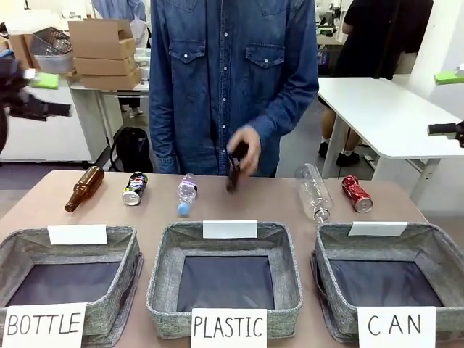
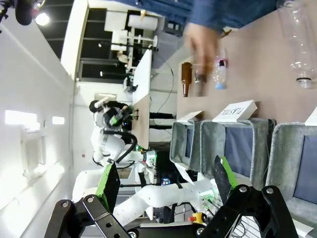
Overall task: Sort the can waste into the basket.
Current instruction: Pick up the can waste from the table and place it in the right Fabric basket.
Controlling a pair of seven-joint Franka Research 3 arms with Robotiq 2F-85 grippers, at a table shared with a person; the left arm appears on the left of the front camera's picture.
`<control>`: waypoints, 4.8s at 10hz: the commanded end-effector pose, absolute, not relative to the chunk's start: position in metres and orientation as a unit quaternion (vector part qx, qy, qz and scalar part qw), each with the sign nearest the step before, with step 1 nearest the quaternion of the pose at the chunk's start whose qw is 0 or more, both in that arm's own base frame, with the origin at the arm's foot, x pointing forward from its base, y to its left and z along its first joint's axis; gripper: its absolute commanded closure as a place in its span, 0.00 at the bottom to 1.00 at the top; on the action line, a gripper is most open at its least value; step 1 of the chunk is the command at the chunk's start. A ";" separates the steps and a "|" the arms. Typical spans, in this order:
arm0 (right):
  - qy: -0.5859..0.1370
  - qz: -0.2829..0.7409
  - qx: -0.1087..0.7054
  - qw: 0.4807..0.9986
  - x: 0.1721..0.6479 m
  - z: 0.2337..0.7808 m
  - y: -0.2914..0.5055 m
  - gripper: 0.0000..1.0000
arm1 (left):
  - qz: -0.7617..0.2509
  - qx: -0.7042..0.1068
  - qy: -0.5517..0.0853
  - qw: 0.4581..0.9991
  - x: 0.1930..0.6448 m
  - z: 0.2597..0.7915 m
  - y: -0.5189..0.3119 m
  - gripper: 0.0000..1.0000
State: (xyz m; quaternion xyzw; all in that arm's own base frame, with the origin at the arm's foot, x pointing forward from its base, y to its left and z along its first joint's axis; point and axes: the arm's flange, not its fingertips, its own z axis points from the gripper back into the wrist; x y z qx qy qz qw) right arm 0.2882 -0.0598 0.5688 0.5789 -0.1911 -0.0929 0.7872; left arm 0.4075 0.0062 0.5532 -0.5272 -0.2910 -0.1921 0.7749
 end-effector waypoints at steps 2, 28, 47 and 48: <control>-0.201 -0.081 0.584 0.782 0.292 0.570 -0.059 0.00 | -0.143 -0.464 -0.197 0.852 0.470 0.541 -0.014 0.00; -0.201 -0.081 0.584 0.782 0.292 0.570 -0.059 0.00 | -0.042 -0.523 -0.289 0.801 0.346 0.579 0.169 0.00; -0.201 -0.081 0.584 0.782 0.292 0.570 -0.059 0.00 | 0.053 -0.185 -0.089 0.977 0.626 0.345 -0.080 0.00; -0.201 -0.081 0.584 0.782 0.292 0.570 -0.059 0.00 | 0.061 -0.159 -0.085 0.982 0.628 0.330 -0.083 0.00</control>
